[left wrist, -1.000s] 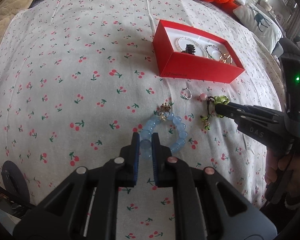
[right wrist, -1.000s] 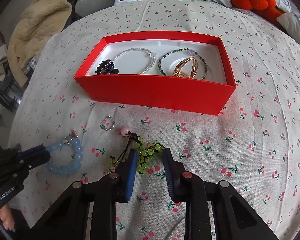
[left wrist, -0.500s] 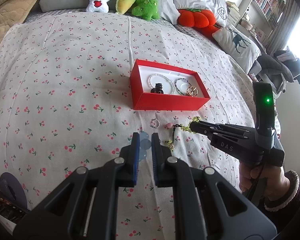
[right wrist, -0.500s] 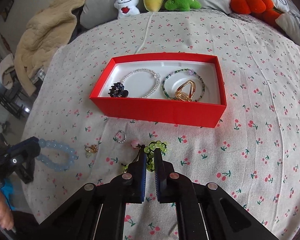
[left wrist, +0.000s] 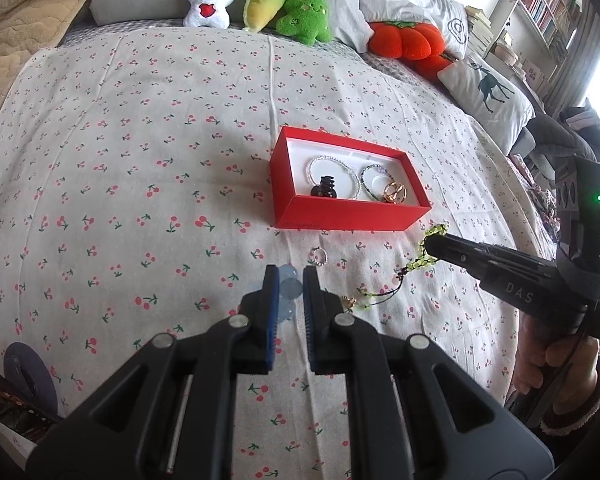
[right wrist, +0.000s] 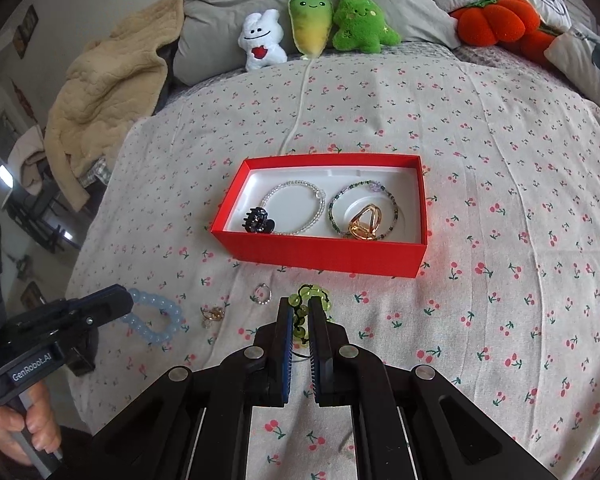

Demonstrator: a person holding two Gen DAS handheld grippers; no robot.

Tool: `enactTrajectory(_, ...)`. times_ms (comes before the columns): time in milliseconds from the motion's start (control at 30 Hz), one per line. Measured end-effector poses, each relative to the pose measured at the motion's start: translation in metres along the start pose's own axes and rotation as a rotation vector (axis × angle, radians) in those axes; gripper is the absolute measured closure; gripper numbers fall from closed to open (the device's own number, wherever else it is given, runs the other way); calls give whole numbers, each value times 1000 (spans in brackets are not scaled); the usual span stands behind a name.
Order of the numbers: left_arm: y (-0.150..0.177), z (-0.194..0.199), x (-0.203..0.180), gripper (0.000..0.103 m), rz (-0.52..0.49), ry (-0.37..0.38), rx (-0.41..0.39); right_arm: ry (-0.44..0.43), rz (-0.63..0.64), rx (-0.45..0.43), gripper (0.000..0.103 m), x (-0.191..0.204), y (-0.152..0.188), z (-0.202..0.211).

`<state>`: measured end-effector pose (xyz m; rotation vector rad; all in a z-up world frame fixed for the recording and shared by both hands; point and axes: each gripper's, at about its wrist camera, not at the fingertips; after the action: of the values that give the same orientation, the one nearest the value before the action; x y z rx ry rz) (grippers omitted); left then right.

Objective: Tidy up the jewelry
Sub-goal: 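Carry both items to the red box and open the left tool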

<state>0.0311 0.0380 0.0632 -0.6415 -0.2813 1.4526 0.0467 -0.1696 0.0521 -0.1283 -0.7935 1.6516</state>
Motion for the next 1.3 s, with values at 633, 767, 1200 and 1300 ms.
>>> enactTrajectory(633, -45, -2, -44, 90, -3, 72, -86, -42, -32, -131, 96, -5, -38, 33)
enactTrajectory(767, -57, -11, -47, 90, 14, 79, -89, -46, -37, -165, 96, -6, -49, 34)
enactTrajectory(1200, -87, -42, -51, 90, 92, 212, -82, 10, -87, -225, 96, -30, -70, 30)
enactTrajectory(1300, -92, -48, -55, 90, 101, 255, -96, 15, -97, -241, 96, -37, -72, 34)
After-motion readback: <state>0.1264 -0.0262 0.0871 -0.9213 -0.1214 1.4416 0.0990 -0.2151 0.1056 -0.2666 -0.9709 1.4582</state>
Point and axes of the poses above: each gripper's, at about its wrist camera, not at the fingertips, and z roughly against the way its jaws point, x to its left, y to its underside, and after that the axes turned 6 degrees about -y, right-handed
